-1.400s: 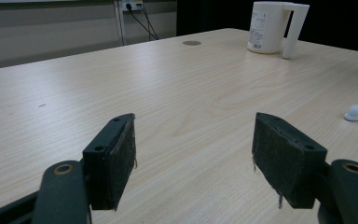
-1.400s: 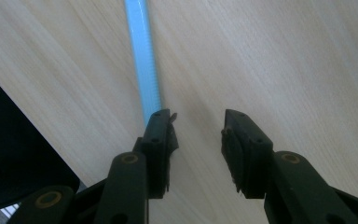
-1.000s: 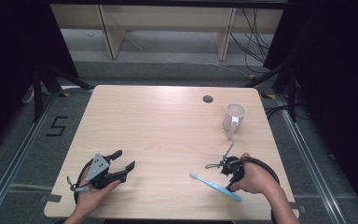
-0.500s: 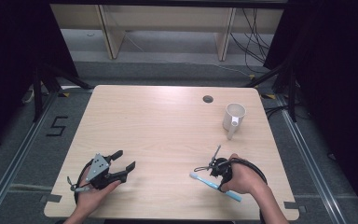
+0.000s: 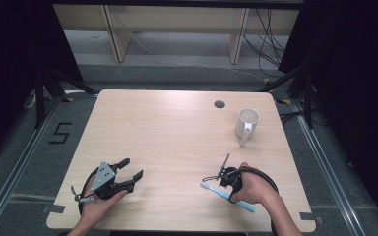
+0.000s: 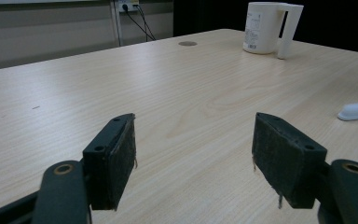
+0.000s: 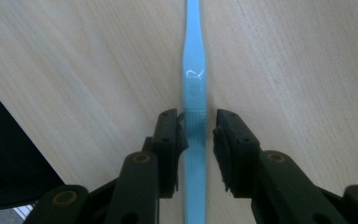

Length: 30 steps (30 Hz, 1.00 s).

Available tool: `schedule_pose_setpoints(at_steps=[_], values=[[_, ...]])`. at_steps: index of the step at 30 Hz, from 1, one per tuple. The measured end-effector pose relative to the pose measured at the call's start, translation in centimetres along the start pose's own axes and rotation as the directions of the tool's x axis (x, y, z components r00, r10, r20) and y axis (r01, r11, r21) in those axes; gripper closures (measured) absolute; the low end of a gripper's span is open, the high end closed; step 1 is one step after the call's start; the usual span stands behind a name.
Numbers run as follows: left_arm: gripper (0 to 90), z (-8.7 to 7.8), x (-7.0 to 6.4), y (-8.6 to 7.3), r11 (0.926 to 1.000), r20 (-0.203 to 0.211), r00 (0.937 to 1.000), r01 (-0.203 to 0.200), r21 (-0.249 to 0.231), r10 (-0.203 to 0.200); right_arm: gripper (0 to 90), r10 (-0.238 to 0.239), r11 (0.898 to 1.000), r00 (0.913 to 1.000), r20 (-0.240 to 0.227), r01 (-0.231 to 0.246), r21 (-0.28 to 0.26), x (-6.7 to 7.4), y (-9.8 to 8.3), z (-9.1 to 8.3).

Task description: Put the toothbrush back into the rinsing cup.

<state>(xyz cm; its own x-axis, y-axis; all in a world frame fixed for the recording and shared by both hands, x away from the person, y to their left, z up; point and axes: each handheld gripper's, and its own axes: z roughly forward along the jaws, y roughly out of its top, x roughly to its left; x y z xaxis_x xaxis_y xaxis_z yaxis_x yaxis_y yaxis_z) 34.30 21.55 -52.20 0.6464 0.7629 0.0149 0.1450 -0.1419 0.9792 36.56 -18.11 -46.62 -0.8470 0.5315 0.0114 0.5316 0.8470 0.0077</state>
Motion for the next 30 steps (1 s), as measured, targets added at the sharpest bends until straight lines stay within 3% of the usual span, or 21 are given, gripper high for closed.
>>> schedule_pose_setpoints(at_steps=[1, 4, 5, 6, 11, 12, 13, 17, 19, 24, 25, 27, 29, 30], values=[[30.3, 0.0, -0.01, 0.0, 1.0, 0.0, 1.0, 0.0, 0.0, 0.0, 70.6, 0.022, 1.0, 0.9997, -0.01, -0.022, -0.011, 0.17, 0.03, 0.07], [30.4, 0.01, -0.02, 0.01, 1.0, -0.001, 1.0, -0.005, 0.001, 0.005, 70.9, 0.003, 1.0, 0.9997, -0.025, -0.003, -0.013, -0.02, 0.1, 0.23], [30.4, 0.0, -0.02, 0.01, 1.0, -0.001, 1.0, -0.005, 0.001, 0.005, 71.1, 0.027, 1.0, 0.9995, -0.016, -0.027, -0.006, 0.11, 0.11, 0.24], [30.4, 0.0, -0.02, 0.01, 1.0, -0.001, 1.0, -0.005, 0.001, 0.005, 71.3, 0.013, 1.0, 0.9999, -0.01, -0.013, -0.001, 0.0, 0.14, 0.31], [30.4, 0.0, -0.02, 0.01, 1.0, 0.0, 1.0, -0.007, 0.001, 0.007, 71.6, 0.031, 1.0, 0.9993, -0.02, -0.031, -0.003, 0.21, 0.31, 0.44], [30.3, 0.0, -0.03, 0.0, 1.0, 0.003, 1.0, -0.005, 0.0, 0.005, 71.6, 0.005, 1.0, 0.9997, -0.024, -0.005, -0.012, 0.05, 0.34, 0.62], [30.3, -0.01, -0.04, 0.0, 1.0, 0.004, 1.0, -0.004, 0.0, 0.004, 71.6, 0.04, 0.999, 0.999, -0.019, -0.04, -0.001, 0.24, 0.31, 0.6], [30.3, -0.02, -0.02, 0.0, 1.0, 0.003, 1.0, -0.005, -0.001, 0.005, 72.1, 0.003, 1.0, 0.9992, -0.04, -0.004, -0.012, -0.2, 0.32, 0.9], [30.3, -0.03, -0.01, 0.01, 0.9999, 0.003, 0.9999, -0.01, -0.001, 0.01, 73.1, 0.017, 1.0, 0.9997, -0.014, -0.017, 0.006, -0.06, 0.36, 0.75], [30.4, 0.12, -0.09, -0.05, 0.9999, 0.006, 1.0, -0.002, -0.011, 0.003, 75.8, 0.037, 0.999, 0.9992, -0.017, -0.037, 0.011, 0.15, 0.52, 0.72], [30.4, 0.14, -0.15, -0.08, 0.9999, 0.01, 0.9999, 0.008, -0.013, -0.008, 76.3, 0.031, 0.999, 0.9995, -0.001, -0.031, 0.017, 0.07, 0.56, 0.77], [30.4, -0.03, -0.07, 0.01, 0.9999, 0.003, 0.9999, -0.013, 0.003, 0.013, 76.7, 0.018, 1.0, 0.9998, 0.002, -0.018, 0.022, 0.06, 0.69, 0.79], [30.4, -0.03, -0.08, 0.01, 0.9999, 0.005, 0.9999, -0.013, 0.003, 0.013, 77.5, 0.034, 0.999, 0.9992, 0.02, -0.035, 0.035, 0.34, 0.81, 0.75], [30.4, -0.03, -0.08, 0.01, 0.9999, 0.005, 0.9999, -0.013, 0.003, 0.013, 77.7, 0.015, 0.999, 0.9994, 0.031, -0.016, 0.032, 0.32, 0.81, 0.85]])
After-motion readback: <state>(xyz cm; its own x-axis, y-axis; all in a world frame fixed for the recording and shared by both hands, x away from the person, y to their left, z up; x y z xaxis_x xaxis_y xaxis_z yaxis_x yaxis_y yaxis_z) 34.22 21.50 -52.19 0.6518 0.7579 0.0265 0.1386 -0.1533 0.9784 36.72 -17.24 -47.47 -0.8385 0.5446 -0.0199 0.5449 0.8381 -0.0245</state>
